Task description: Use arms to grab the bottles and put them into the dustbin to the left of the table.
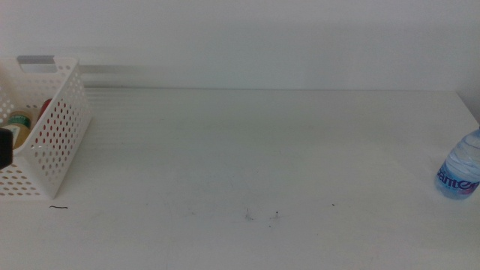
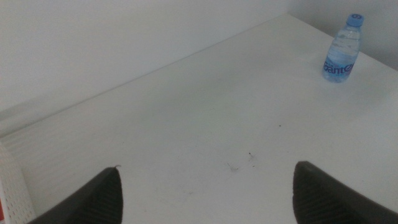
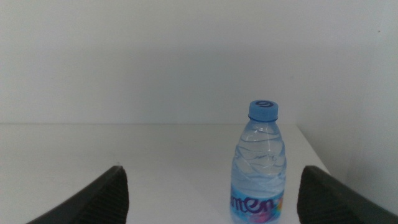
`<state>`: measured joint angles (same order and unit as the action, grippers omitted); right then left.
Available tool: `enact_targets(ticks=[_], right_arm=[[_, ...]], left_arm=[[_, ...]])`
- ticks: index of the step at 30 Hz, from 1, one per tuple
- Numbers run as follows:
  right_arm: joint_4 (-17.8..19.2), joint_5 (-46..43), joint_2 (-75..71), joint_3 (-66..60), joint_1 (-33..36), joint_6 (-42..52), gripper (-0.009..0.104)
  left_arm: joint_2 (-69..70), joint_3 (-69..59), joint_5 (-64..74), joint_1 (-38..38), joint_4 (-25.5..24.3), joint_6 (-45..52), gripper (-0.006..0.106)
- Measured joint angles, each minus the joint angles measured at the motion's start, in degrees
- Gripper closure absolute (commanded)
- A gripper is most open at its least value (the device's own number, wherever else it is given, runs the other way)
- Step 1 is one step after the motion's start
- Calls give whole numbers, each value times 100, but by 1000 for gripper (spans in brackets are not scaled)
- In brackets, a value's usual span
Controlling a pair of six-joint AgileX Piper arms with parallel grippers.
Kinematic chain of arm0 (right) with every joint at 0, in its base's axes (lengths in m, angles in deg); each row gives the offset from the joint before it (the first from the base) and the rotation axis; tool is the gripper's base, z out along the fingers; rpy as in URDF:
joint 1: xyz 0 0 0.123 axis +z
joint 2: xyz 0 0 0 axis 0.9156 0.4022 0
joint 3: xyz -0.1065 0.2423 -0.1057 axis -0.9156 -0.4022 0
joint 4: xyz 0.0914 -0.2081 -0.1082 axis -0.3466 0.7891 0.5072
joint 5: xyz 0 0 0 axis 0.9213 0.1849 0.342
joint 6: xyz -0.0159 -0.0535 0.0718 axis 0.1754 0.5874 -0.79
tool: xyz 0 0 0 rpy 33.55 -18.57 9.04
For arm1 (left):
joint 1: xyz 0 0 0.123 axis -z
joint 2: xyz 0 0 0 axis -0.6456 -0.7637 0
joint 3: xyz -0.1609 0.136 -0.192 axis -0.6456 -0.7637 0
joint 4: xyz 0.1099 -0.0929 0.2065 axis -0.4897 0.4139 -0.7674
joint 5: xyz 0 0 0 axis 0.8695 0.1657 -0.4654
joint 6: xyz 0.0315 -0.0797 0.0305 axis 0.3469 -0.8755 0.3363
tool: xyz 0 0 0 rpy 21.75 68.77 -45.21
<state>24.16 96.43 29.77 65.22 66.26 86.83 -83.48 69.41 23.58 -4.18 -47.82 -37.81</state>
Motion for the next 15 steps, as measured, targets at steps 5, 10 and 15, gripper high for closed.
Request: enact_targets(ticks=[5,10,15], right_arm=[[99,-717,0,0,0,107,11],[-6,-1285,1085,0,0,155,11],[-433,-2076,2686,0,0,380,11]], left_arm=[[0,0,0,0,0,0,7],[0,0,11,0,-28,0,7],[0,0,11,0,-28,0,7]])
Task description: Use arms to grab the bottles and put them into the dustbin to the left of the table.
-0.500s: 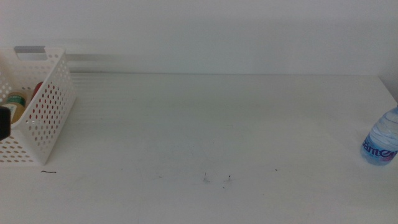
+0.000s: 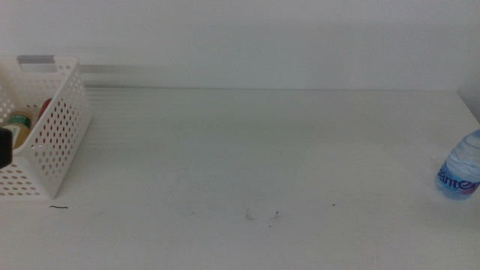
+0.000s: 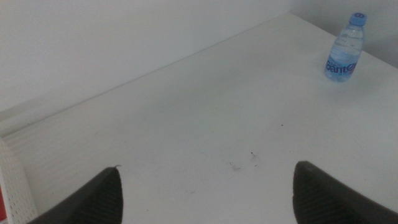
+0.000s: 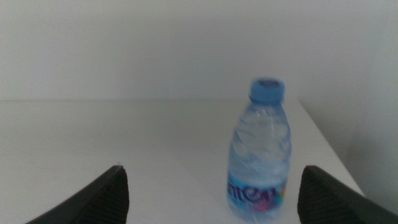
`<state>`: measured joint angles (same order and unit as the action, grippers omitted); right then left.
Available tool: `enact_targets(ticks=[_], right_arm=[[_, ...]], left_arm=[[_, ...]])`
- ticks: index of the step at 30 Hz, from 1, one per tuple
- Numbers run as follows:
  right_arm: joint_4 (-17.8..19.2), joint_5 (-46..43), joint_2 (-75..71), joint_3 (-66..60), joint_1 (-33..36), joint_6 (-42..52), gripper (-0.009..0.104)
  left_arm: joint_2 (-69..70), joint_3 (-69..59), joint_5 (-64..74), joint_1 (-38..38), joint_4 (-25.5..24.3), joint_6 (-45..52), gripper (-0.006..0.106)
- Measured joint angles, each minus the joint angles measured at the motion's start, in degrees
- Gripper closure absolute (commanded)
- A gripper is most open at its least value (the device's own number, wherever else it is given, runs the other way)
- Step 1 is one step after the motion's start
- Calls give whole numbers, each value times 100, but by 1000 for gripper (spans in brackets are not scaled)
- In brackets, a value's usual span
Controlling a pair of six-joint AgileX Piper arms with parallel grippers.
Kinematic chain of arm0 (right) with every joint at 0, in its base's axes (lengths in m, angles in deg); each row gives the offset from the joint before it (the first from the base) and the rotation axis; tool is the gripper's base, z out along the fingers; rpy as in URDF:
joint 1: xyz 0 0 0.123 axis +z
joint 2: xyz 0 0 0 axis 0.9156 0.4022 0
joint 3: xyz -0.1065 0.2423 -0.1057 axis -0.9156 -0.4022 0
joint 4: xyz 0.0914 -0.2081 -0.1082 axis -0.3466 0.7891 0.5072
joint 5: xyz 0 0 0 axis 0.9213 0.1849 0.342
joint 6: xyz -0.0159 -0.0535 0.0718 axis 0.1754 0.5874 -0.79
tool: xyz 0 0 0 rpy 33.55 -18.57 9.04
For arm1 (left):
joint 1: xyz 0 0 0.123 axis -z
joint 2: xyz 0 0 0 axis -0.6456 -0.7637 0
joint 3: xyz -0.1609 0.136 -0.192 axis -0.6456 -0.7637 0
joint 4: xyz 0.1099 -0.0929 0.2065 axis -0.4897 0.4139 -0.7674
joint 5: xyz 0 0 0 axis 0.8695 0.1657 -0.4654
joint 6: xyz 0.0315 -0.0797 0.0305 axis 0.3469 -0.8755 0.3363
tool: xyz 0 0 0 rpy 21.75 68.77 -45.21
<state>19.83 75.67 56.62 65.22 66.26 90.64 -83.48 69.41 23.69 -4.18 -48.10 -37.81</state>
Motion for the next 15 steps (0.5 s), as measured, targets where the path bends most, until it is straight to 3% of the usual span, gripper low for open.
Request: enact_targets(ticks=[6,8,11,15], right_arm=[[-1430,-971,1405,0,0,858,11],[-1692,-1200,1621,0,0,975,11],[-1724,-1408,1823,0,0,1057,11],[-1481,-1585,1992,0,0,1015,11]], left_arm=[[0,0,0,0,0,0,7],[0,0,0,0,0,0,7],[0,0,0,0,-11,0,7],[0,0,0,0,-24,0,7]])
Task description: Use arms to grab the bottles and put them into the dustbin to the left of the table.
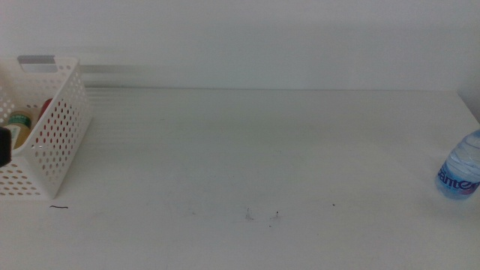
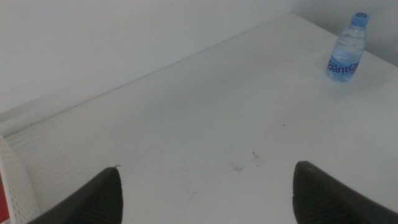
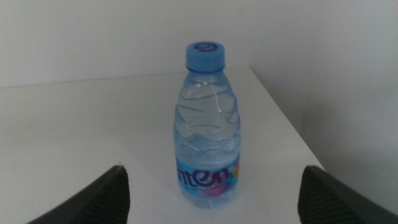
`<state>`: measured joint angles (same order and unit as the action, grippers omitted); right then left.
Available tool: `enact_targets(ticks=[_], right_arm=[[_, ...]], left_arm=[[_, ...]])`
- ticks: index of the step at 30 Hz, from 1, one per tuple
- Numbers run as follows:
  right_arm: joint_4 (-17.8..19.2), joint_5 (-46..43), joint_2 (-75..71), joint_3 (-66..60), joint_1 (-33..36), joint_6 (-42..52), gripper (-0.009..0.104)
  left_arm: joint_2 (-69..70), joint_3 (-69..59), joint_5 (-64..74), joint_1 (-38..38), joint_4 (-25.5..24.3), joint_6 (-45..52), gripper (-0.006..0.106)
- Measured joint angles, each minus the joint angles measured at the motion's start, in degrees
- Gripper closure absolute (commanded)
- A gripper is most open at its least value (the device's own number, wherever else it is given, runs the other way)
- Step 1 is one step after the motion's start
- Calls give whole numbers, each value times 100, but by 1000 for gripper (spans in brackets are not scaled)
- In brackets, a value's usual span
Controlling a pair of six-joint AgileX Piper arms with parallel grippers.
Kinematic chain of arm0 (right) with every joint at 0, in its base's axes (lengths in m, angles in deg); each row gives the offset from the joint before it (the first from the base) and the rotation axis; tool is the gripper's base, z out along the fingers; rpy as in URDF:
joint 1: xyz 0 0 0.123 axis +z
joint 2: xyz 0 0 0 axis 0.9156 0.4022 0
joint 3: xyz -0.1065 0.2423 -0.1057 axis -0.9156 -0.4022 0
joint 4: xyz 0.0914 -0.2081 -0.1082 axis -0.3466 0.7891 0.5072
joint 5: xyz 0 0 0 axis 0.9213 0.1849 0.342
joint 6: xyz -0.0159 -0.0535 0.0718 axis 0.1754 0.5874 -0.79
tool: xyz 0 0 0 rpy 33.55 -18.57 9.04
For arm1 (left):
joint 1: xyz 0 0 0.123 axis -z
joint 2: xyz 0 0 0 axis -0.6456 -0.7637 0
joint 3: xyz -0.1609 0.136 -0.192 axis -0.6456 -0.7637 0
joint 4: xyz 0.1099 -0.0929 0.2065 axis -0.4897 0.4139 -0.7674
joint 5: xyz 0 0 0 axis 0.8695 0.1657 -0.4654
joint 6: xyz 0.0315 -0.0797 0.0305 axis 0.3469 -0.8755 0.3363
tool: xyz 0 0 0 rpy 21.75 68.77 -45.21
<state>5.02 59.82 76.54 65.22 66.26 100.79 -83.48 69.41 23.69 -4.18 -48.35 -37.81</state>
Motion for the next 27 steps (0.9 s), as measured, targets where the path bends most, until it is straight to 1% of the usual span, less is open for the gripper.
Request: enact_targets(ticks=[4,8,13,17,23,27], right_arm=[[300,-154,276,0,0,-431,11],[415,-287,688,0,0,-629,11],[480,-1118,1254,0,0,-500,12],[492,-1858,1857,0,0,-337,12],[331,-2651,2930,10,0,-172,12],[331,-2804,3411,108,0,-161,12]], left_arm=[[0,0,0,0,0,0,7],[0,0,0,0,0,0,7],[0,6,0,0,-9,0,7],[0,6,0,0,-9,0,7],[0,6,0,0,-9,0,7],[0,6,0,0,-9,0,7]])
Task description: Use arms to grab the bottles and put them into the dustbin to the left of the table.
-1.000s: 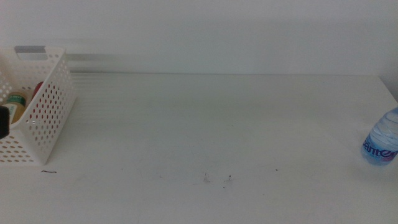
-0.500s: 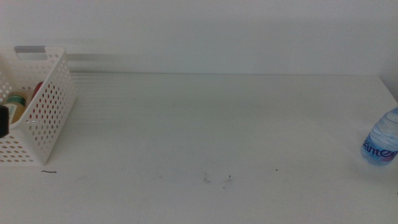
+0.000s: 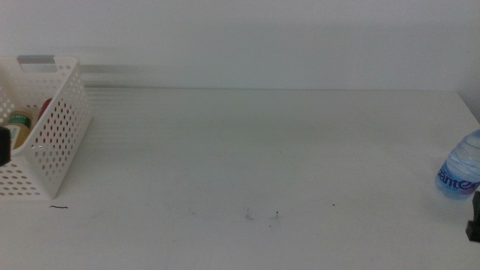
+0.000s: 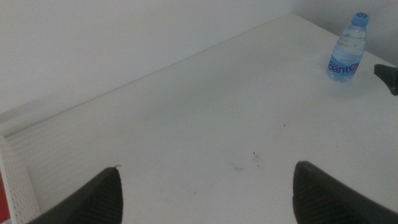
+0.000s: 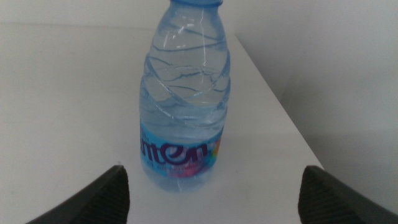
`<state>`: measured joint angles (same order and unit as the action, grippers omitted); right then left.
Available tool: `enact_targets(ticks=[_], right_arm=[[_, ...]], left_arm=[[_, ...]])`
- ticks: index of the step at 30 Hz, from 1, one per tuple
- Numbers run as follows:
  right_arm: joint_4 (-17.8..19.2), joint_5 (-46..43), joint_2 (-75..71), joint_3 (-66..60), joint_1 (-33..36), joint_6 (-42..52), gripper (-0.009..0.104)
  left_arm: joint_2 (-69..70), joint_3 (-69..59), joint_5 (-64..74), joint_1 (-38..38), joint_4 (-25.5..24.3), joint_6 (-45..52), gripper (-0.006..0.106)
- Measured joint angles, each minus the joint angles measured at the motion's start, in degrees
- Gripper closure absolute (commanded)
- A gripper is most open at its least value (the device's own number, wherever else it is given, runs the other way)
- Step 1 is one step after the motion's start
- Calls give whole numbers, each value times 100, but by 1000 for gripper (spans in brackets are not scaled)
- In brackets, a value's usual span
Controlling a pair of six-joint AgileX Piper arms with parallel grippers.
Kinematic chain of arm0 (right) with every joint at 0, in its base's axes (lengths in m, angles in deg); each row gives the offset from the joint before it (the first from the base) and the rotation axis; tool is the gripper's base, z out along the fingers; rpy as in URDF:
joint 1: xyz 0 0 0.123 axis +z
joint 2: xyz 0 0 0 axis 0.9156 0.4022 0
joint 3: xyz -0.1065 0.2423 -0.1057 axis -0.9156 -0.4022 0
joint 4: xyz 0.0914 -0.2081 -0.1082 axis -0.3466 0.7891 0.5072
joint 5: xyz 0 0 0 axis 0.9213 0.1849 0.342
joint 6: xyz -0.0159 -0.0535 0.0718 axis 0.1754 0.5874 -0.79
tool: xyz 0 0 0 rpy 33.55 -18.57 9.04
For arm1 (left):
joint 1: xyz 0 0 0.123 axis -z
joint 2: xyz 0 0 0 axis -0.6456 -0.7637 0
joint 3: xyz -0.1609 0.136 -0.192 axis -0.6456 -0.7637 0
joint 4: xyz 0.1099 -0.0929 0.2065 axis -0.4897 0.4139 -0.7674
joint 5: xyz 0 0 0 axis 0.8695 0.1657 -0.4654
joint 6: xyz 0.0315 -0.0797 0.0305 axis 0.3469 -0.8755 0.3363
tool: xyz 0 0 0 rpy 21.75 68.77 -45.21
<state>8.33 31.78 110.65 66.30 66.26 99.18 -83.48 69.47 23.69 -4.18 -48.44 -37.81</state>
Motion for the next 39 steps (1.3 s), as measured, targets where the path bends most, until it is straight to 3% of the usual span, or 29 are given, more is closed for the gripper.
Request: enact_targets(ticks=[16,28,31,35,39], right_arm=[[-11,-109,1287,1234,0,-63,8],[-235,-119,2342,2288,0,-74,9],[-262,-122,2530,2464,0,-74,26],[-313,-134,2610,2539,0,-101,98],[-267,-55,2544,2539,12,-124,95]], left_arm=[[0,0,0,0,0,0,7],[0,0,0,0,-13,0,7],[0,0,0,0,-13,0,7],[0,0,0,0,-13,0,7],[0,0,0,0,-13,0,7]])
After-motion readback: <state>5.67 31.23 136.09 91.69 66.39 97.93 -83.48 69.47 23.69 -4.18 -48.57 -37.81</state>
